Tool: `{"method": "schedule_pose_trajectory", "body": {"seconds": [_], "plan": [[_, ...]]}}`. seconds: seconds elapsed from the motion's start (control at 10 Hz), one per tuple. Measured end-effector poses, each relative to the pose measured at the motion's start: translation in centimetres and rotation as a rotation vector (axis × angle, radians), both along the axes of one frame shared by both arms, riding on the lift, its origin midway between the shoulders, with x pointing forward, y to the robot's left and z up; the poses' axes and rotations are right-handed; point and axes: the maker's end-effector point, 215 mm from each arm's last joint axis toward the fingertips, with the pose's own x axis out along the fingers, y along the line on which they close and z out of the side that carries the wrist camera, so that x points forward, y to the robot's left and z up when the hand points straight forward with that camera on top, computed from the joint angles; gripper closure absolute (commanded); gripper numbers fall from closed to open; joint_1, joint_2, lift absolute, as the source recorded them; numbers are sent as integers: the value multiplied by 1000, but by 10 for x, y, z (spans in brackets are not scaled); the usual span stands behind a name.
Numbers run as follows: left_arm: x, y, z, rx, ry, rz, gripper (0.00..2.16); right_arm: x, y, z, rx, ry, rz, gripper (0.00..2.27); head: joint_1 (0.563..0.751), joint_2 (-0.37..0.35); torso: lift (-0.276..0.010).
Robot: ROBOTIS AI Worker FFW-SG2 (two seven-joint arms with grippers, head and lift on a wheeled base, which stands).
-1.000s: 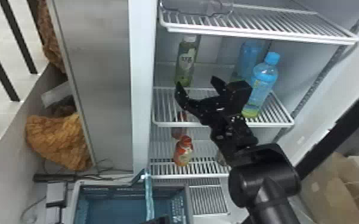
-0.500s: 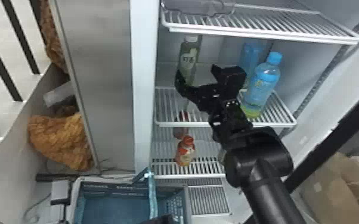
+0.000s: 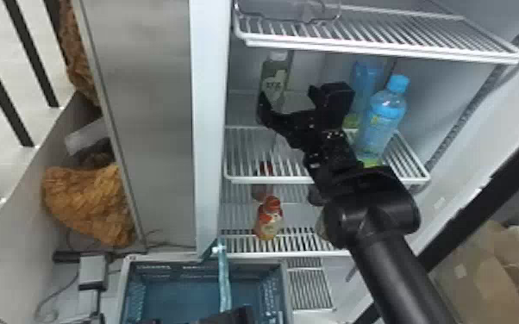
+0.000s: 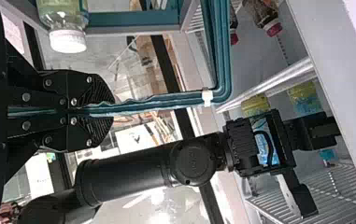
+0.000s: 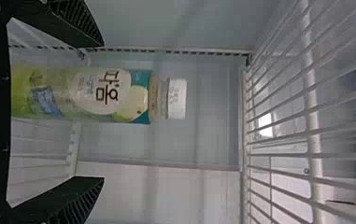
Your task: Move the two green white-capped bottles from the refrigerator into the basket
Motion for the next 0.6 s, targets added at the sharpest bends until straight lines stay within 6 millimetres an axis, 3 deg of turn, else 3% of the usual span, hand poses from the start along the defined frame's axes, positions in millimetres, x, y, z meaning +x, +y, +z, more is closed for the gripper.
{"method": "schedule_pose_trajectory", "body": {"seconds": [0.1,0.4,0.6], "plan": [[1,0,0,0,-2,1,1190,6,0,-3,-1,9,3,4,695,-170,-4],[4,-3,0,-2,-2,-4,1190,18,30,-1,-5,8,64,4,695,-140,-4],[5,-3,-1,-2,-2,-5,1190,23,34,-1,-22,9,58,4,695,-134,-4]]}}
